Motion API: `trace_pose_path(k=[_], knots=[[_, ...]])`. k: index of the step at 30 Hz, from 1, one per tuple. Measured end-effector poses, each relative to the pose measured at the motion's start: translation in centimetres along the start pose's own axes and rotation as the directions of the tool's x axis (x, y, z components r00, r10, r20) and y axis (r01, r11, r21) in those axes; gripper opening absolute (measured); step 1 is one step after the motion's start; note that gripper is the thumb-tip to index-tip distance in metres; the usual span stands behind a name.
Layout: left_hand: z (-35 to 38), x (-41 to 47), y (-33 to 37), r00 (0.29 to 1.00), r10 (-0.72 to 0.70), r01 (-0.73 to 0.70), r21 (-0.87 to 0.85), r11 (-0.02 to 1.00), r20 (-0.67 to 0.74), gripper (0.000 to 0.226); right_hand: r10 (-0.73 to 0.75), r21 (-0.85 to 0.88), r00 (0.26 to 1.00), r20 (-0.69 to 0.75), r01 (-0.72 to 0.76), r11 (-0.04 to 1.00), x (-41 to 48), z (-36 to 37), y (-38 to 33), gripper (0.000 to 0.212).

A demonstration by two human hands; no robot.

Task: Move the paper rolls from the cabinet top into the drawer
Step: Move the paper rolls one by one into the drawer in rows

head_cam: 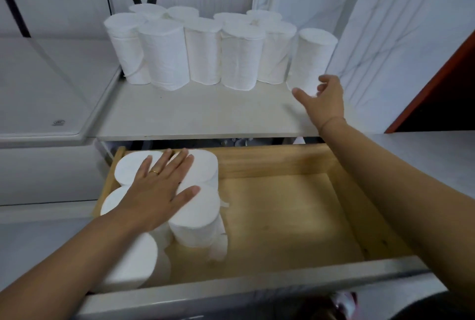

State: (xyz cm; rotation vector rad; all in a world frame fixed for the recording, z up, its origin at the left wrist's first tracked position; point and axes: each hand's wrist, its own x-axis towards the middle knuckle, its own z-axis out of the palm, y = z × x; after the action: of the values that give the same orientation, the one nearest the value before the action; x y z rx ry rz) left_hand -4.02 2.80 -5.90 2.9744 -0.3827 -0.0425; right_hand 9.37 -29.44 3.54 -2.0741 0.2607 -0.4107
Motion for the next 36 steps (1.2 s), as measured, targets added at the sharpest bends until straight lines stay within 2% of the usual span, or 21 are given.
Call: trace_pose_path(k=[4, 7, 15, 21, 28, 31, 32, 34, 36], knots=[[0.2, 0.4, 0.6, 1.000, 0.006, -0.005, 0.030, 1.000, -0.013, 0.081, 0.042, 0.042, 0.991, -0.123, -0.037, 0.998, 4.6, 1.5, 0.6, 0.096], [0.2, 0.4, 0.7, 1.000, 0.011, -0.010, 0.032, 0.999, -0.024, 0.078, 0.076, 0.093, 0.981, -0.180, -0.060, 0.994, 7.0, 2.8, 0.4, 0.104], [0.0, 0.2, 0.8, 0.999, 0.015, -0.014, 0.027, 1.000, -0.042, 0.073, 0.086, 0.085, 0.966, -0.243, -0.067, 0.994, 10.7, 4.8, 0.6, 0.103], [0.0, 0.2, 0.8, 0.999, 0.013, -0.012, 0.023, 1.000, -0.040, 0.072, 0.025, 0.026, 0.974, -0.226, -0.020, 0.999, 10.0, 4.9, 0.5, 0.082], [-0.4, 0.2, 1.1, 1.000, 0.008, -0.007, 0.028, 1.000, -0.021, 0.075, -0.063, 0.076, 0.998, -0.018, 0.064, 0.995, 2.2, 2.2, 0.4, 0.080], [-0.5, 0.1, 1.1, 1.000, 0.004, -0.004, 0.006, 1.000, -0.015, 0.079, -0.137, 0.231, 0.965, 0.224, 0.084, 0.969, -2.0, -0.3, -0.4, 0.081], [-0.5, 0.1, 1.1, 1.000, 0.003, -0.003, 0.010, 1.000, -0.011, 0.079, -0.194, 0.319, 0.914, 0.355, 0.076, 0.945, -3.3, -1.3, -0.5, 0.080], [-0.4, 0.2, 1.1, 1.000, 0.001, -0.001, 0.028, 1.000, -0.005, 0.080, -0.288, 0.425, 0.742, 0.606, 0.004, 0.905, -5.7, -3.0, 0.0, 0.077], [-0.4, 0.2, 1.1, 1.000, 0.002, -0.002, 0.026, 1.000, -0.001, 0.081, -0.267, 0.372, 0.573, 0.775, -0.072, 0.926, -7.8, -3.7, 1.3, 0.073]])
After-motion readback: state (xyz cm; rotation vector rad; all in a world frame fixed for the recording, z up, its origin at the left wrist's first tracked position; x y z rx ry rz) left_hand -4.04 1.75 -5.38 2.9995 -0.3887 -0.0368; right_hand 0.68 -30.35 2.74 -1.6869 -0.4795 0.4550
